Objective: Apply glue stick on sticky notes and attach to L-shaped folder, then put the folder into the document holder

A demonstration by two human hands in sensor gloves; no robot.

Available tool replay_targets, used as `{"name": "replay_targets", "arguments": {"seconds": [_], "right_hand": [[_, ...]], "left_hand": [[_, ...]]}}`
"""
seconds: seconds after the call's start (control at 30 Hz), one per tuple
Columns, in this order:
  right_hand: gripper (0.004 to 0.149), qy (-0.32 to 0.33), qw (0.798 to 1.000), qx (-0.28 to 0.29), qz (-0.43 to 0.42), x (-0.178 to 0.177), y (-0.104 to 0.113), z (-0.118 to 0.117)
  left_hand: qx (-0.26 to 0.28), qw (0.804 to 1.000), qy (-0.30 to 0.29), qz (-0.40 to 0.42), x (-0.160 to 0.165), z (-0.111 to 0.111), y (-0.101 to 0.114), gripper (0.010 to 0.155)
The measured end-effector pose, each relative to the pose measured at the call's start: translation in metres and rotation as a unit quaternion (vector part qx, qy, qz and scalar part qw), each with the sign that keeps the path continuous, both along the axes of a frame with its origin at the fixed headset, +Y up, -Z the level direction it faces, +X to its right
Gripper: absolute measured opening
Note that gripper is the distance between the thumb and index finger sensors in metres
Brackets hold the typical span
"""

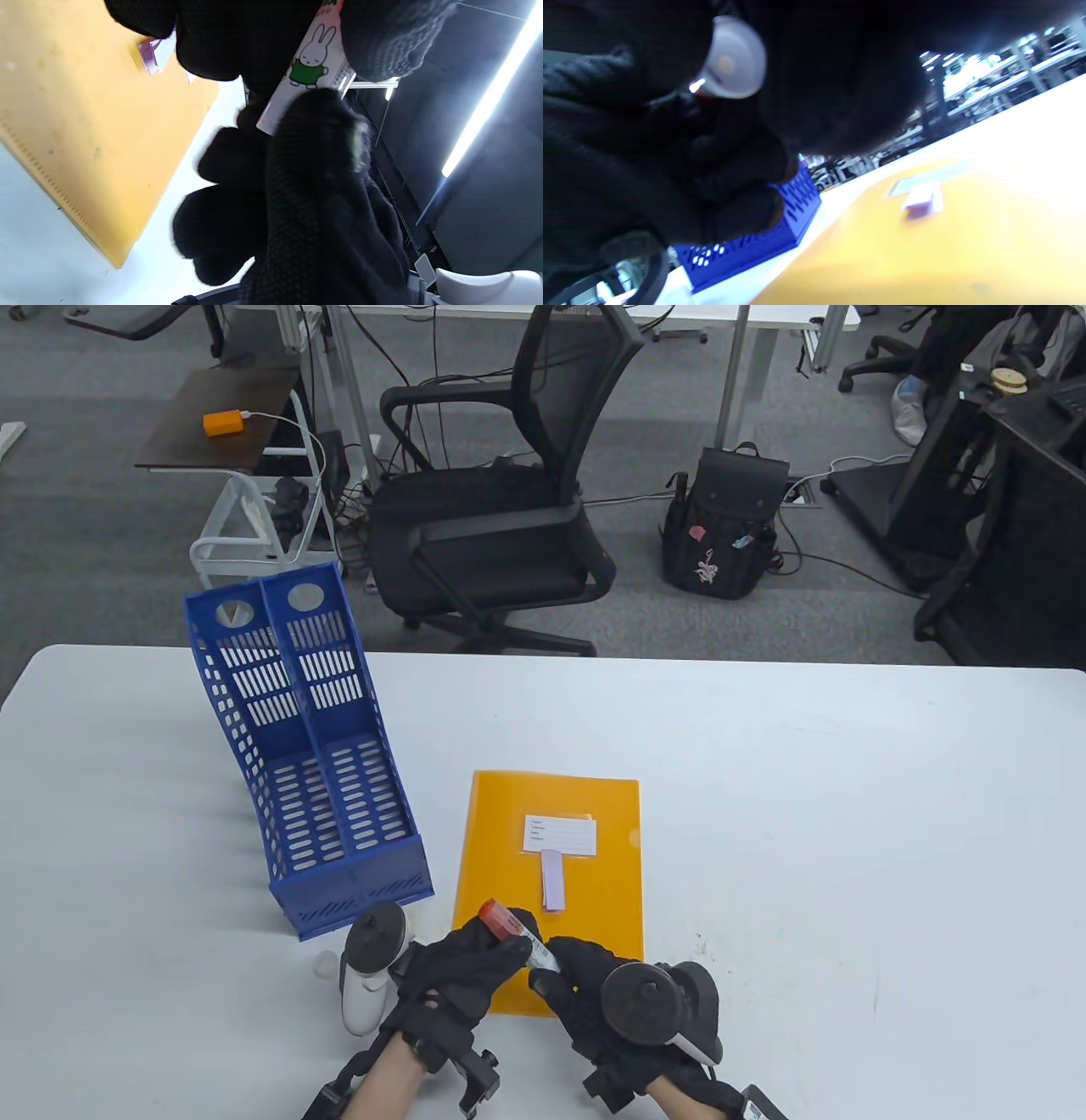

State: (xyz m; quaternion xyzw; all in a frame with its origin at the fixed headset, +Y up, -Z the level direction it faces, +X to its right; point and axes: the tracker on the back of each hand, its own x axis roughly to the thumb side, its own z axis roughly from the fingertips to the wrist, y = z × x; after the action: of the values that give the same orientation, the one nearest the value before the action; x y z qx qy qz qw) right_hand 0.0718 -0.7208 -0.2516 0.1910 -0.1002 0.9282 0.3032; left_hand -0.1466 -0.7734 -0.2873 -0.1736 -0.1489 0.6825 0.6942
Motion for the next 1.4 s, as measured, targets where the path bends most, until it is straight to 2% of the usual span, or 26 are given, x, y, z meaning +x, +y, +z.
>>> {"name": "replay_targets", "arguments": {"seconds": [0.07, 0.13, 0.2, 0.27, 0.33, 0.47, 0.57, 0.6, 0.67, 0.77, 0.87, 1.0, 1.07, 1.17, 1.27, 1.4], "right_hand": [[0.066, -0.024, 1.000, 0.009, -0.013, 0.002, -0.001, 0.000], [0.067, -0.012, 1.000, 0.001, -0.025, 0.004, -0.004, -0.001], [0.075, 0.012, 0.999, -0.016, -0.025, 0.003, -0.008, -0.003], [0.070, 0.042, 0.998, -0.043, -0.022, 0.000, -0.010, -0.004], [0.066, 0.023, 0.999, -0.021, -0.014, -0.002, -0.007, -0.002], [0.067, -0.018, 0.999, 0.049, -0.003, 0.000, 0.000, 0.002], [0.070, 0.001, 0.999, 0.042, -0.004, 0.000, -0.004, 0.002], [0.074, 0.012, 1.000, 0.023, -0.003, -0.001, -0.005, 0.001], [0.071, 0.025, 1.000, 0.004, -0.002, -0.002, -0.006, -0.001], [0.065, -0.002, 0.999, 0.038, -0.019, 0.000, -0.003, 0.001], [0.068, -0.025, 0.998, 0.065, -0.003, 0.001, -0.001, 0.002], [0.073, 0.011, 0.999, 0.036, 0.000, 0.000, -0.005, 0.000], [0.070, 0.029, 1.000, 0.008, 0.000, -0.002, -0.006, -0.002], [0.065, 0.004, 0.999, 0.036, -0.009, -0.001, -0.002, 0.000], [0.068, -0.009, 0.999, 0.050, 0.009, 0.000, 0.001, 0.002], [0.072, 0.028, 0.999, 0.040, 0.025, -0.002, -0.004, 0.000]], "left_hand": [[0.004, 1.000, 0.003, -0.003, 0.001, 0.000, 0.002, 0.059], [0.014, 1.000, 0.010, -0.013, -0.001, -0.001, 0.004, 0.059], [0.013, 1.000, 0.017, -0.006, -0.002, -0.001, 0.004, 0.059], [0.015, 1.000, 0.020, -0.008, -0.002, 0.000, 0.005, 0.059], [0.021, 0.999, 0.022, -0.019, -0.003, 0.000, 0.004, 0.060], [0.023, 1.000, 0.014, -0.001, 0.000, 0.000, 0.006, 0.060], [0.024, 0.999, 0.028, -0.003, -0.003, 0.000, 0.006, 0.060], [0.020, 0.999, 0.030, -0.001, -0.005, -0.001, 0.005, 0.060], [0.010, 1.000, 0.028, 0.009, -0.006, -0.001, 0.004, 0.060], [0.013, 1.000, 0.026, -0.004, -0.005, -0.001, 0.004, 0.060], [0.011, 1.000, 0.022, 0.006, -0.003, -0.001, 0.005, 0.060], [0.002, 1.000, 0.028, 0.008, -0.006, -0.001, 0.004, 0.060], [0.004, 1.000, 0.027, -0.001, -0.006, -0.001, 0.004, 0.060], [0.007, 1.000, 0.025, -0.003, -0.005, -0.001, 0.003, 0.060], [0.008, 1.000, 0.019, 0.009, -0.003, 0.000, 0.004, 0.060], [0.012, 0.999, 0.029, 0.000, -0.004, 0.001, 0.006, 0.060]]}}
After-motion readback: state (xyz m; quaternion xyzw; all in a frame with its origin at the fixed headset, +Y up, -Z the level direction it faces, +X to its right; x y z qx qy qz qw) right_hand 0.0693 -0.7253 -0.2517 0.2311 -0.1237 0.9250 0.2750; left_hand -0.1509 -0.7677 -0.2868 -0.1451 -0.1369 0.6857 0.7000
